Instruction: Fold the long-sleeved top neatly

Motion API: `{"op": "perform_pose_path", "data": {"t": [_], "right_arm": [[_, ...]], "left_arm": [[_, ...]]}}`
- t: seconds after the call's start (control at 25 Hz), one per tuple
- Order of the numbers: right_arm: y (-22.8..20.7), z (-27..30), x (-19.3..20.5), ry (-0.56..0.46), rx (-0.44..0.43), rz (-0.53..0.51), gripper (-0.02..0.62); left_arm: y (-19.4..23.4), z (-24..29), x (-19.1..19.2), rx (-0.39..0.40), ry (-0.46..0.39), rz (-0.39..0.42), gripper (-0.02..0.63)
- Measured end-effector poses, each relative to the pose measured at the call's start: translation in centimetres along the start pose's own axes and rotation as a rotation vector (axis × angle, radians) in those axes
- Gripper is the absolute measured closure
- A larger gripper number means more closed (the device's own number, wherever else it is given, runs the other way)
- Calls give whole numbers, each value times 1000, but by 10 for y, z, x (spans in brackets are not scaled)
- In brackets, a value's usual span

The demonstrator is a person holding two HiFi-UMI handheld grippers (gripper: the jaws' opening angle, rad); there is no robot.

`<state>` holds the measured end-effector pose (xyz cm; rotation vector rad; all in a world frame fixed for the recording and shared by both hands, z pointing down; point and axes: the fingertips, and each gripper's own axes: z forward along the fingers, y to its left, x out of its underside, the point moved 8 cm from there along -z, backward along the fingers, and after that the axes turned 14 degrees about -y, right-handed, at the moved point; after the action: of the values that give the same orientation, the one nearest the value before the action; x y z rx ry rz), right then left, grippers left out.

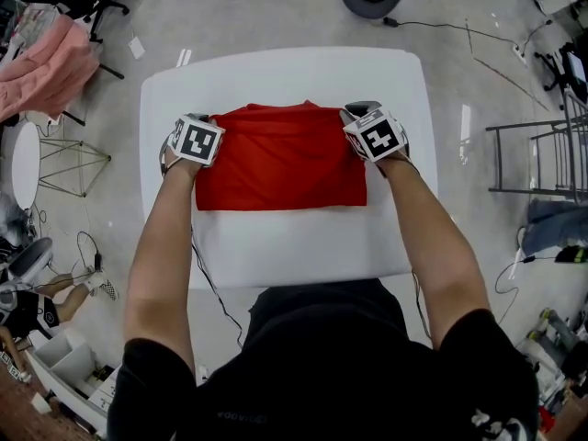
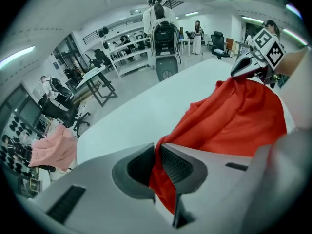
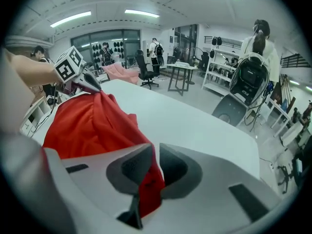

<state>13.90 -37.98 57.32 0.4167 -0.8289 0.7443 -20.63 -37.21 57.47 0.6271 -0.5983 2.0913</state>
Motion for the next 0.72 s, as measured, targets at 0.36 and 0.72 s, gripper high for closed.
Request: {"op": "perform_pose_path", "data": {"t": [0.36, 0.72], "right_arm": [[13, -55, -16, -119, 76, -24, 466], [83, -145, -36, -313, 102, 55, 577]], "left_arm": [[3, -65, -19, 28, -213, -127, 509], [-24, -155, 2, 57, -433, -174, 519]]}}
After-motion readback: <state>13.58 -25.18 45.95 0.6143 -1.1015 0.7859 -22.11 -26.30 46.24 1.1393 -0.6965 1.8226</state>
